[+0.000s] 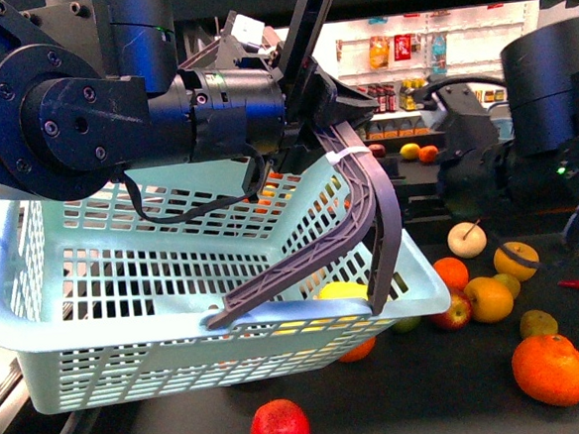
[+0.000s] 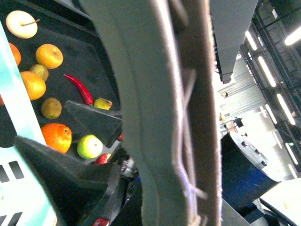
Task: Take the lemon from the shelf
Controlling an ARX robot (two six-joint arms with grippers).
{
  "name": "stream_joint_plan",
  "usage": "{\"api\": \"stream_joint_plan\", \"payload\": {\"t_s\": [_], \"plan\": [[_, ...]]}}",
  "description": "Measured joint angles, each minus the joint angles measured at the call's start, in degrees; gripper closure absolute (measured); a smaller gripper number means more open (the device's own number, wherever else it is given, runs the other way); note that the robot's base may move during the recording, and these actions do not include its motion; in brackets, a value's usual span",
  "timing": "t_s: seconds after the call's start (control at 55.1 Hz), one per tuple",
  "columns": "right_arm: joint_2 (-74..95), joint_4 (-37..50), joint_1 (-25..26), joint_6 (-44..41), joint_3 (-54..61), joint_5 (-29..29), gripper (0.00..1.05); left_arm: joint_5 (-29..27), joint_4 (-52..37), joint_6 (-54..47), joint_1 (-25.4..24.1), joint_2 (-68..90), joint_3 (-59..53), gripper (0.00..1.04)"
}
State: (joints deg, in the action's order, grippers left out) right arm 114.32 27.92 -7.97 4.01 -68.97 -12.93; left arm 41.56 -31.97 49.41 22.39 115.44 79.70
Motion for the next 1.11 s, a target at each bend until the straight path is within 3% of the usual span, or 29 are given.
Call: {"api": "stream_joint_plan", "payload": {"t_s": [0.218, 0.472, 0.58, 0.744, 0.816, 0.907, 1.107], "plan": [[-15.5, -2.6, 5.99, -6.34, 10.16, 0.24, 0.07, 0.04, 0.0, -0.07, 0.0, 0.0, 0.0, 0.98], [-41.75, -7.78, 11.52, -5.27, 28.72, -4.0, 0.07, 0.0, 0.0, -0.07, 0.0, 0.0, 0.02, 0.98], [-56.85, -13.31, 13.81, -4.81, 37.92, -5.57, 0.07, 0.04, 0.0, -0.02, 0.0, 0.0, 0.02, 0.98], [-82.88, -30.73, 22.97, -0.98, 46.21, -9.66, 0.07, 0.02, 0.0, -0.04, 0.0, 0.0, 0.0, 0.98], [-89.83, -26.56, 24.26, -2.03, 50.36, -5.46, 0.17, 0.0, 0.0, -0.02, 0.0, 0.0, 0.02, 0.98], [-98.57, -28.17, 26.36, -2.8, 54.49, -5.88, 0.3, 0.02, 0.0, -0.04, 0.0, 0.0, 0.02, 0.98], [-106.27, -27.63, 24.26, -3.63, 61.72, -2.51, 0.6, 0.04, 0.0, -0.04, 0.0, 0.0, 0.02, 0.98]]}}
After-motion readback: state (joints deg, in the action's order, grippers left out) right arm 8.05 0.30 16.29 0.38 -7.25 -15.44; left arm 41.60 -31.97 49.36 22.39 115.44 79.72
